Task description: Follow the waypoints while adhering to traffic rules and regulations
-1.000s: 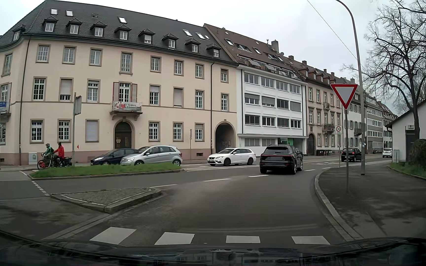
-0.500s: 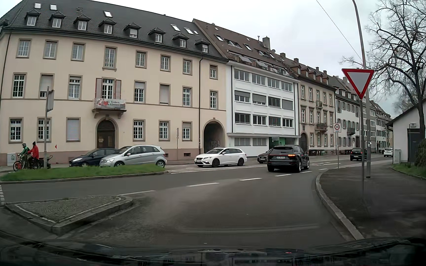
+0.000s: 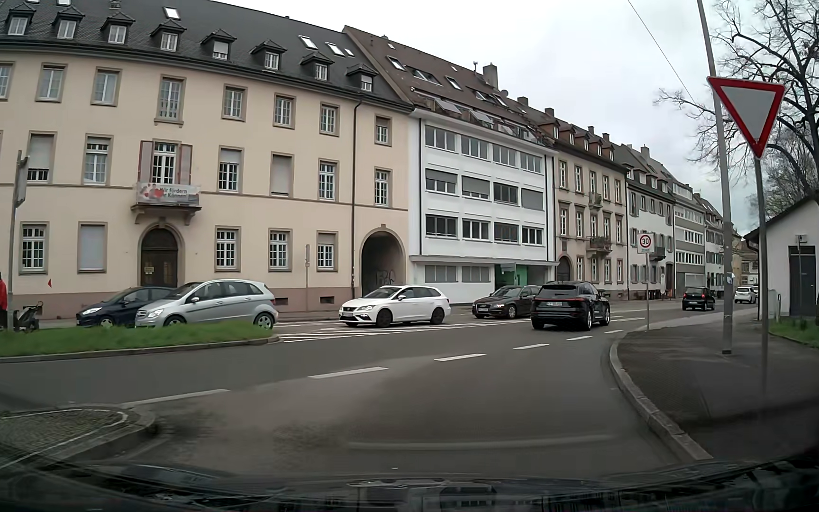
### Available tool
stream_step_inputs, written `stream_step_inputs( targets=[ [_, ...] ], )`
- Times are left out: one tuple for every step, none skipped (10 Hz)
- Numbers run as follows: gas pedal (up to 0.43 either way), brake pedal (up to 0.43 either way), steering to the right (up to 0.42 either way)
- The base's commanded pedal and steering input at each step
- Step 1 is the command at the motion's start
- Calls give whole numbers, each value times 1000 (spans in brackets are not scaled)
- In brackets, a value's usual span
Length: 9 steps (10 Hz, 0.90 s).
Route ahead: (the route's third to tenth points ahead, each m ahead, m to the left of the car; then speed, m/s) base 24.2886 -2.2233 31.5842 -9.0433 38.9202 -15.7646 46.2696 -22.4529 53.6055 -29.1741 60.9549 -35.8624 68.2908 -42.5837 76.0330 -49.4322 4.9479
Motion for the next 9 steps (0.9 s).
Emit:
stream_step_inputs(
  targets=[
    [299,0,88],
    [299,0,84],
    [299,0,84],
    [299,0,84],
    [299,0,84],
    [299,0,84],
    [287,0,84],
    [287,0,84],
    [287,0,84]
  ],
)
